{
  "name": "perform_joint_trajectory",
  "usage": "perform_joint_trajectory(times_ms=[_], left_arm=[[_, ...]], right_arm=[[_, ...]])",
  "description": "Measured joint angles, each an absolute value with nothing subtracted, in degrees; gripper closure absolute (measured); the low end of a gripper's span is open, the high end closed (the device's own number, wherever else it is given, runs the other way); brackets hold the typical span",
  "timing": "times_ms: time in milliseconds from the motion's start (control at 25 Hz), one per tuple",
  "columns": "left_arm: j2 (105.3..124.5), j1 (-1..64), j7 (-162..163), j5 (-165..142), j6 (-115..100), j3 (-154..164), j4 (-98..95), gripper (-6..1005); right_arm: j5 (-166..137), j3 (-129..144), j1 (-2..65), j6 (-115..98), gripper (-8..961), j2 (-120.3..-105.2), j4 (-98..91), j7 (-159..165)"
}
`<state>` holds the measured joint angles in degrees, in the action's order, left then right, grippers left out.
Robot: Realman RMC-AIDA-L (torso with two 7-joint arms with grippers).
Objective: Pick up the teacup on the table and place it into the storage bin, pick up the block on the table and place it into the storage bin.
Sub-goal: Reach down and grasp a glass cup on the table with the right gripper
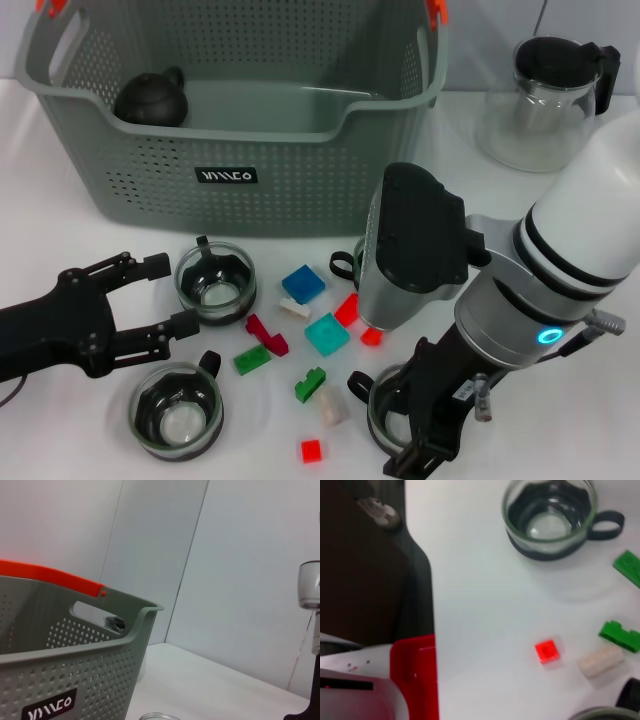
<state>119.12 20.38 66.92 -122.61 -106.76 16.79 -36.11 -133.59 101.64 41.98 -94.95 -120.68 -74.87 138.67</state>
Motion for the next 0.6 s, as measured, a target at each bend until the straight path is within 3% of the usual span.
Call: perform_joint_trajectory(times_ms=[600], left_arm=[[119.18, 20.39, 66.79, -122.71, -106.0, 16.79, -35.51, 127]], right_arm=[[-138.59, 110.19, 41.71, -90.55, 303, -120.83, -74.21, 141.34]])
